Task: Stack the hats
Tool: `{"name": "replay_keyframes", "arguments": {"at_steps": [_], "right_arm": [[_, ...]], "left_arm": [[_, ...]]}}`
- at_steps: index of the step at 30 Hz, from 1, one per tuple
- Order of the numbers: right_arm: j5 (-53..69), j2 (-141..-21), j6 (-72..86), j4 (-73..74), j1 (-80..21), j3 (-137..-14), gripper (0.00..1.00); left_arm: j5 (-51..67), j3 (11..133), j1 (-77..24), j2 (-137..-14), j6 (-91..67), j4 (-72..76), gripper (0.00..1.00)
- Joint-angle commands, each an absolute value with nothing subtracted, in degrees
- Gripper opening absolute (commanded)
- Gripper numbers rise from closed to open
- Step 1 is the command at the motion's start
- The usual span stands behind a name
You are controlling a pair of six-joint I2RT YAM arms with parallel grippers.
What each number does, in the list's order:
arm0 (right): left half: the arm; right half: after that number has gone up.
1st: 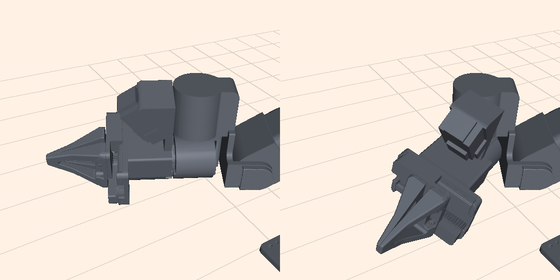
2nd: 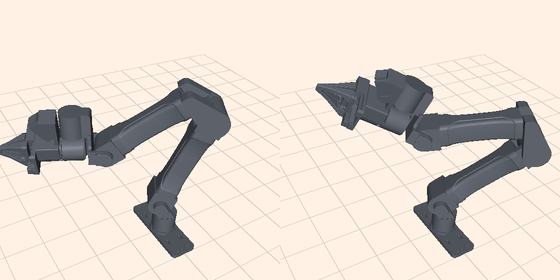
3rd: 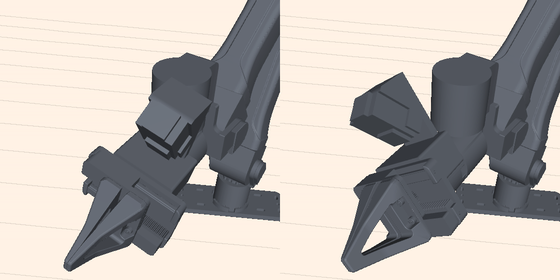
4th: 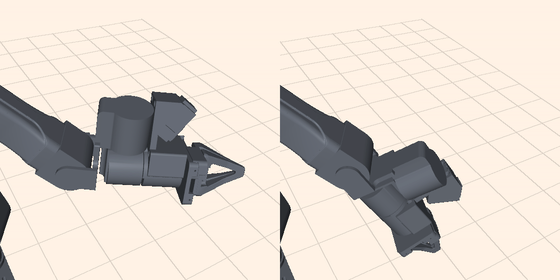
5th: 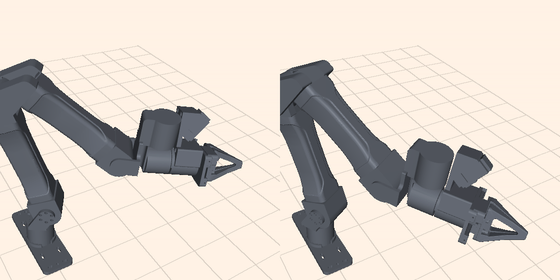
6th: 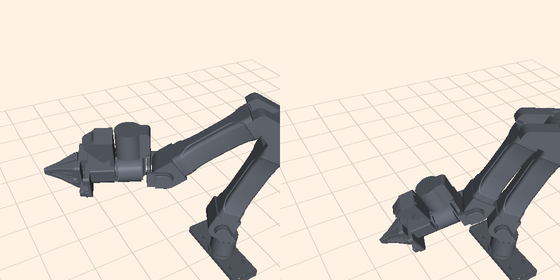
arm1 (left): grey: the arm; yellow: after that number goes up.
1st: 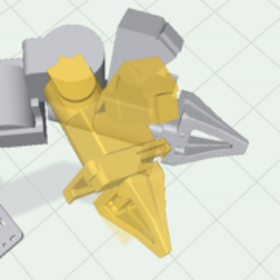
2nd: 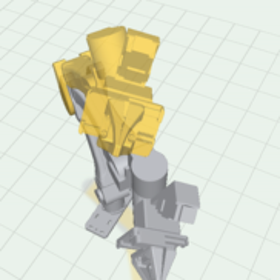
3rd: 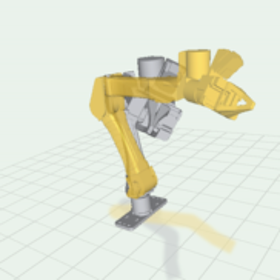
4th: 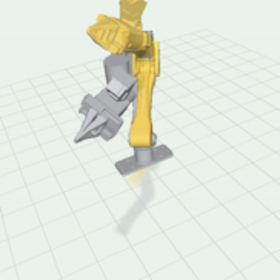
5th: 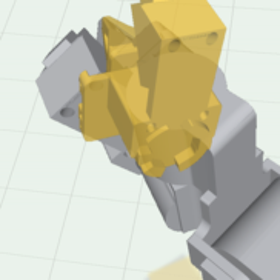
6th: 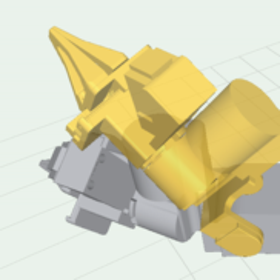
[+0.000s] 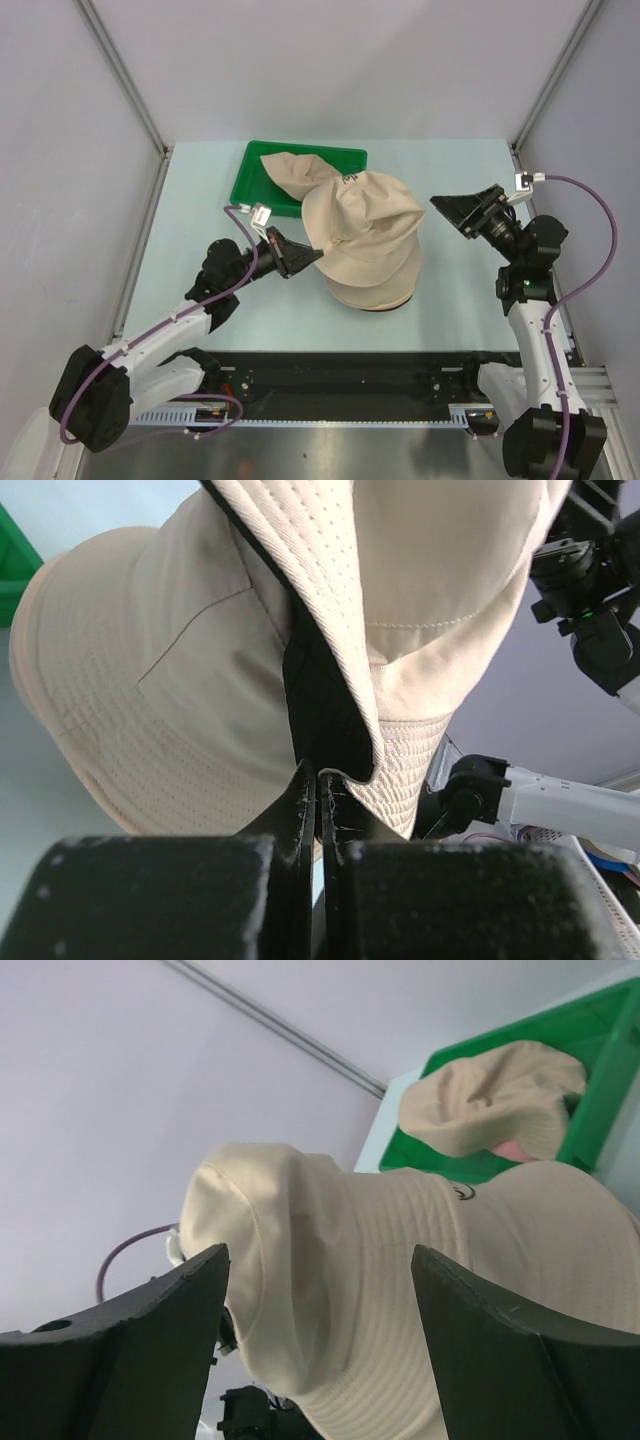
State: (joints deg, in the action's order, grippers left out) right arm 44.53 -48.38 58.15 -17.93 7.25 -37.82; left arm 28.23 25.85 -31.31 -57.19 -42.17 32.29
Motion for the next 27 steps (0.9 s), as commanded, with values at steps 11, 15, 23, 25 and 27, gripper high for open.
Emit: {"name": "replay_keyframes", "arguments": {"at_steps": [11,15,23,25,27], "right_arm": [[47.90,-58.00,47.29,-8.43,5.98,-43.69,0.79],[48.87,-60.99,47.03,-11.34,4.22,-42.45,0.79],[51.42,-65.65,50.09,-21.97,-2.19,-41.57,0.80],[51.42,-65.65,50.36,-23.37,-2.72,-41.31,0.79],[51.24,-65.22,50.36,-23.73,-2.72,-40.87,0.75]], "left_arm": [[30.76,23.73,-29.45,-60.37,-44.47,35.85,0.00],[31.38,22.50,-29.09,-61.26,-45.44,37.88,0.00],[31.55,23.47,-28.92,-61.35,-43.95,34.90,0.00],[31.64,23.55,-28.83,-61.35,-43.86,34.72,0.00],[31.47,23.56,-28.83,-61.26,-43.95,34.54,0.00]]}}
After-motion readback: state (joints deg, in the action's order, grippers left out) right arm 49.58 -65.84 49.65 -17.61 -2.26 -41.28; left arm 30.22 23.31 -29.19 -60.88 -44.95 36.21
